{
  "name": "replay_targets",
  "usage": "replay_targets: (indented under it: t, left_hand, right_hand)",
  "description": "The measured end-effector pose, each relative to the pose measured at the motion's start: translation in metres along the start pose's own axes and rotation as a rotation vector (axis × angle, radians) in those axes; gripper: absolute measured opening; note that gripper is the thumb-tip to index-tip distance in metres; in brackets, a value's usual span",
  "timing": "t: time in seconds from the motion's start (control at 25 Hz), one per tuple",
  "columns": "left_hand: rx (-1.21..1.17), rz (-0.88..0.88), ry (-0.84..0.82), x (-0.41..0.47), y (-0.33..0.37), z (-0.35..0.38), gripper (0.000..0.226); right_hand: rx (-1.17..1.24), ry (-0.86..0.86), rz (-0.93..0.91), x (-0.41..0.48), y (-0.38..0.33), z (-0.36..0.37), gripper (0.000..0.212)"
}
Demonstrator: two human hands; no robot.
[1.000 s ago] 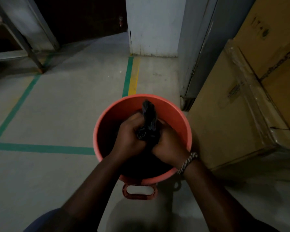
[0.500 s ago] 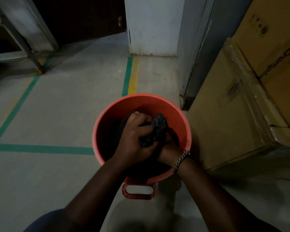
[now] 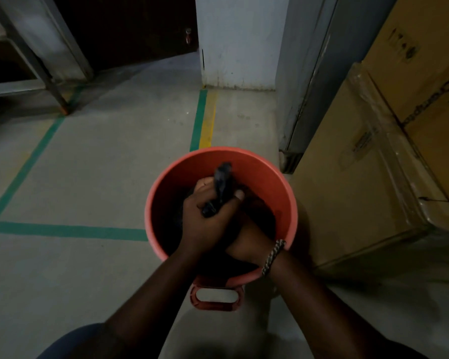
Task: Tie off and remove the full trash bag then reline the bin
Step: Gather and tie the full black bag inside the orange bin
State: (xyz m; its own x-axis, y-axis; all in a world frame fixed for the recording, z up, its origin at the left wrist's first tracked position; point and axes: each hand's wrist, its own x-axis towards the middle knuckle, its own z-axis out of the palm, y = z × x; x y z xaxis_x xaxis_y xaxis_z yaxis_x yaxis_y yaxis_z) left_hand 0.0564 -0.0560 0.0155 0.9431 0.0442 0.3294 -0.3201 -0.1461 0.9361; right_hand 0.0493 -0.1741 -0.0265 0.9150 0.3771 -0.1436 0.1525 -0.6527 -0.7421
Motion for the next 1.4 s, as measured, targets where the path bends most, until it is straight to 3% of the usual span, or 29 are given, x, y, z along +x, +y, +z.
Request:
replay_targets:
  t: [0.08, 0.16, 0.24, 0.36, 0.48, 0.56, 0.68, 0.76, 0.84, 0.92, 1.0, 1.16, 1.24, 1.4]
  left_hand:
    - [-0.121, -0.161, 0.074, 0.008, 0.004, -0.004, 0.025]
    - [-0.116, -0.212, 0.018, 0.017, 0.004, -0.013, 0.027]
    - [-0.140, -0.237, -0.217, 0.029, -0.007, -0.030, 0.052]
    - [-0.101, -0.244, -0.601, 0.035, -0.023, -0.055, 0.113]
    - [0.097, -0.204, -0.723, 0.028, -0.032, -0.057, 0.128]
    - [0.158, -0.215, -0.724, 0.018, -0.031, -0.044, 0.118]
    - [0.368, -0.153, -0.698, 0.000, -0.027, -0.020, 0.064]
    - [0.497, -0.009, -0.543, -0.008, -0.028, -0.011, 0.040]
    - [0.429, 0.062, -0.378, -0.011, -0.036, -0.016, 0.046]
    - [0.322, -0.081, -0.330, -0.013, -0.041, -0.026, 0.052]
    - [0.334, -0.115, -0.307, -0.015, -0.046, -0.026, 0.051]
    - [0.565, 0.120, -0.213, -0.010, -0.038, -0.022, 0.052]
    - [0.592, 0.200, -0.245, -0.008, -0.039, -0.026, 0.048]
    - [0.397, 0.164, -0.349, -0.014, -0.035, -0.025, 0.040]
  right_hand:
    - [0.085, 0.120, -0.085, 0.000, -0.019, -0.006, 0.050]
    - [0.173, 0.122, -0.009, -0.004, -0.027, -0.016, 0.040]
    - [0.193, 0.177, 0.042, -0.004, -0.029, -0.029, 0.034]
    - [0.284, 0.251, 0.061, -0.005, -0.026, -0.052, 0.032]
    - [0.354, 0.274, 0.172, -0.002, -0.017, -0.068, 0.024]
    - [0.390, 0.299, 0.205, -0.002, -0.021, -0.073, 0.027]
    - [0.087, 0.364, 0.073, 0.005, -0.025, -0.068, 0.017]
    - [-0.019, 0.401, 0.055, 0.003, -0.038, -0.067, 0.033]
    - [-0.040, 0.430, -0.023, 0.000, -0.042, -0.067, 0.036]
    - [-0.011, 0.407, -0.047, -0.001, -0.044, -0.066, 0.023]
    - [0.117, 0.376, -0.038, 0.000, -0.043, -0.068, 0.014]
    - [0.213, 0.347, -0.021, -0.001, -0.041, -0.075, 0.021]
    - [0.164, 0.332, -0.026, -0.004, -0.043, -0.080, 0.027]
    - [0.108, 0.307, -0.106, -0.011, -0.049, -0.089, 0.035]
